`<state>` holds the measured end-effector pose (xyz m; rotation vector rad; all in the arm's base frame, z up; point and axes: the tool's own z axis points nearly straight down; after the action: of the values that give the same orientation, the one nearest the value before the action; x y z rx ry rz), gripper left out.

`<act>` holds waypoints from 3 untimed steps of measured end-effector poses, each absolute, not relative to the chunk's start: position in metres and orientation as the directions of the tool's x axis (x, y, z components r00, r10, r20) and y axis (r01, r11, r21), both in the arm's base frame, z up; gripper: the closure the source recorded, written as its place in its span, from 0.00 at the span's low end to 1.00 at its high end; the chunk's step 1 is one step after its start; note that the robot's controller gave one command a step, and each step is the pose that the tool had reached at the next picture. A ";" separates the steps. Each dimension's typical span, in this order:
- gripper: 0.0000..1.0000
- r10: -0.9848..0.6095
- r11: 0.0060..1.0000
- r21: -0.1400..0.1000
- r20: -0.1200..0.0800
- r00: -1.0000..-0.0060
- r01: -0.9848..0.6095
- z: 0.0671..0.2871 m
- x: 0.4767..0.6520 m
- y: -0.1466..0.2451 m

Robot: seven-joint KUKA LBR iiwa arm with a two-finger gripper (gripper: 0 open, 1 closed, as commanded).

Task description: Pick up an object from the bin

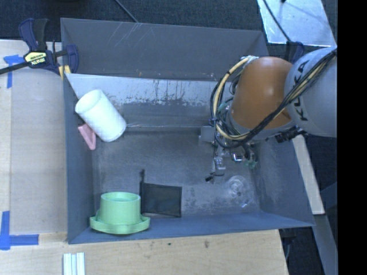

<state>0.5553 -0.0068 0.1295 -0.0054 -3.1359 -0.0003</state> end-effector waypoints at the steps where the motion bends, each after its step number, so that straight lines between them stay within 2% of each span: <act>1: 0.00 0.003 1.000 0.000 -0.003 -1.000 0.003 0.134 0.557 -0.007; 2: 0.00 -0.086 0.996 0.000 -0.002 -0.996 -0.086 0.106 0.555 0.056; 3: 0.00 -0.153 0.988 0.002 -0.005 -0.988 -0.153 0.116 0.561 0.099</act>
Offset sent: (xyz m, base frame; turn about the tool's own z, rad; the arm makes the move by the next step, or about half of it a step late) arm -0.0055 0.1463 -0.0595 -0.2046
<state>0.5606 0.0994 0.1160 0.2419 -3.1375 -0.0039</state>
